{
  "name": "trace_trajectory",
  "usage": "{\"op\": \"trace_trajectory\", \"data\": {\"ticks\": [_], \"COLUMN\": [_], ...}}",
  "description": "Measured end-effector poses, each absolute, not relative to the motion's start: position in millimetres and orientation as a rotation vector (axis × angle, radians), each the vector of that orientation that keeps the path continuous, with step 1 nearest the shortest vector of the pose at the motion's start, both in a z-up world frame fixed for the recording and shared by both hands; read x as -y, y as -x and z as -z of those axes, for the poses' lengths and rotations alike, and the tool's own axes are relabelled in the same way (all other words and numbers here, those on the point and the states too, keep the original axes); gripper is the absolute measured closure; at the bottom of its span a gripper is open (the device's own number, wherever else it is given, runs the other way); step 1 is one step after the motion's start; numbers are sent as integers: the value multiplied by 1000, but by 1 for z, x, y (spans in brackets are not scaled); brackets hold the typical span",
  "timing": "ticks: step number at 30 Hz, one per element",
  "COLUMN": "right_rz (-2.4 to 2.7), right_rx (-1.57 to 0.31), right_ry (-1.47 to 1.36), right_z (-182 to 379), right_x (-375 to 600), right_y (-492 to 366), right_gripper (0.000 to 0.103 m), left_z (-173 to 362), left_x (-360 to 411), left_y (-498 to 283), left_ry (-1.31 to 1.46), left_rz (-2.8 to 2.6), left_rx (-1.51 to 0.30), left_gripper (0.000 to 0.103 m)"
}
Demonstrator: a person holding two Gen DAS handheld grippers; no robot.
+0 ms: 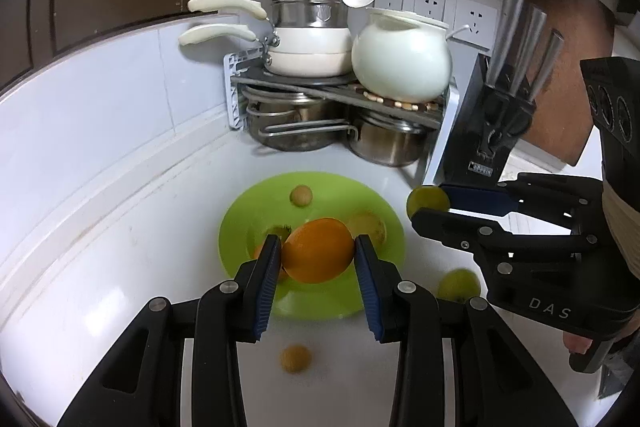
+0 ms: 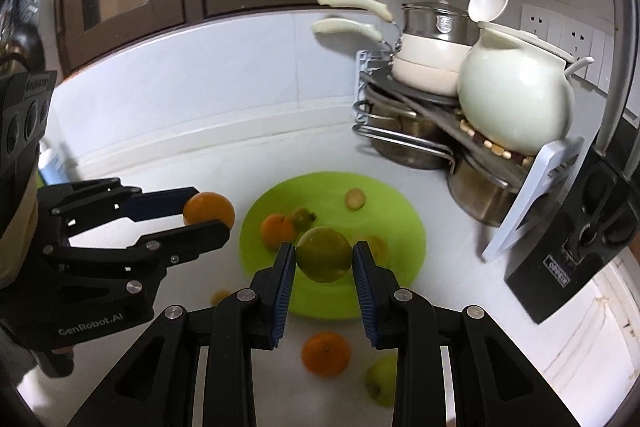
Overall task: Organize fruits
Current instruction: 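Carry the orange and green lime over the green plate with both grippers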
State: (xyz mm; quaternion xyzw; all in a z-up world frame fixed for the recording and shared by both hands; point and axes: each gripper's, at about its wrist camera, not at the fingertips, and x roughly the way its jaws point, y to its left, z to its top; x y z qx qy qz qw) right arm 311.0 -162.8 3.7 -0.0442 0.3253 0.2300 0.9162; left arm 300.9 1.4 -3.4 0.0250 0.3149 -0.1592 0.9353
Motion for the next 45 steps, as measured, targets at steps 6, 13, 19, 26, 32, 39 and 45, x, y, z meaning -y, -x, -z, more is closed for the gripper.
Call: {"op": "trace_trajectory", "data": {"ticks": [6,13,19,26,32,39,45], "right_rz": [-469,-458,-450,-420,-408,-402,-395], "right_rx": [-687,-732,-819,-901,-964,-996,-1000], "right_ry": [44,35,33,40,33,41,32], "right_z": [-10,-6,13,40,58,68,69], "right_x": [163,160,153,148,144,142,142], "right_y": [-343,-377,-407,-433,-448,-455,-457], "right_gripper": [72,72,72,72,72,72,72], "left_z": [-6,-5,13,41,58,70,72], "left_x": [1,1,0,-1,0,4,4], "left_y": [-333,-373,-408,-438,-461,-470,-471], "left_ry": [-49,-38,-47,-53,-34,-40,-35], "left_rz": [336,338,314,302,311,305,303], "left_rx": [-649,-693,-764,-849,-924,-956,-956], "left_gripper": [66,66,66,66,66,66,66]}}
